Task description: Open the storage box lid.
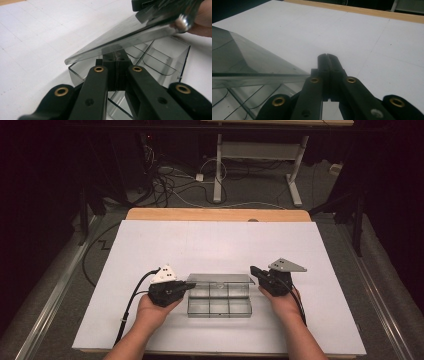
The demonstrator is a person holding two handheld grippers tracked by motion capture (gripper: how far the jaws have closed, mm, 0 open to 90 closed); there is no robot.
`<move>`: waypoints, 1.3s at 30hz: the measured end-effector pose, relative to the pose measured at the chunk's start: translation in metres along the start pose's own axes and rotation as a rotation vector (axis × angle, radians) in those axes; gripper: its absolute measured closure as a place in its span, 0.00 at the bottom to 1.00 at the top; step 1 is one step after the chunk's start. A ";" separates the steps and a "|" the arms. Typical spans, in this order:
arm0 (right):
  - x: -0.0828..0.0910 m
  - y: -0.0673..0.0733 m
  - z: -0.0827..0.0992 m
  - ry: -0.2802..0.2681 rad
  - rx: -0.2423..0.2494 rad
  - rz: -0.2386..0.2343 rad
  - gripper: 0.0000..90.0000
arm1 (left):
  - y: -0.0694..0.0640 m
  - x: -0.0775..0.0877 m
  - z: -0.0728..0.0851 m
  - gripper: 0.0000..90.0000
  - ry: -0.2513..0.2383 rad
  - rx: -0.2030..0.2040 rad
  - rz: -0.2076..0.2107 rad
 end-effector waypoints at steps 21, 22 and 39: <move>-0.010 0.007 -0.023 -0.050 0.023 -0.010 1.00 | 0.009 -0.004 -0.005 0.97 -0.016 0.019 -0.006; -0.009 0.007 -0.023 -0.052 0.020 -0.008 1.00 | 0.010 -0.005 -0.006 0.97 -0.017 0.017 -0.007; -0.006 0.004 -0.027 -0.085 0.015 -0.033 1.00 | 0.021 -0.012 -0.011 0.97 -0.006 0.028 -0.025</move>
Point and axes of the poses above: each handheld gripper's, and its own axes: x roughly backward along the jaws, z roughly out of its underside, y roughly to its left, the point moved 4 cm from there along -x, roughly forward along the jaws, and after that the axes turned 13 degrees about -z, right-handed, at the moved point
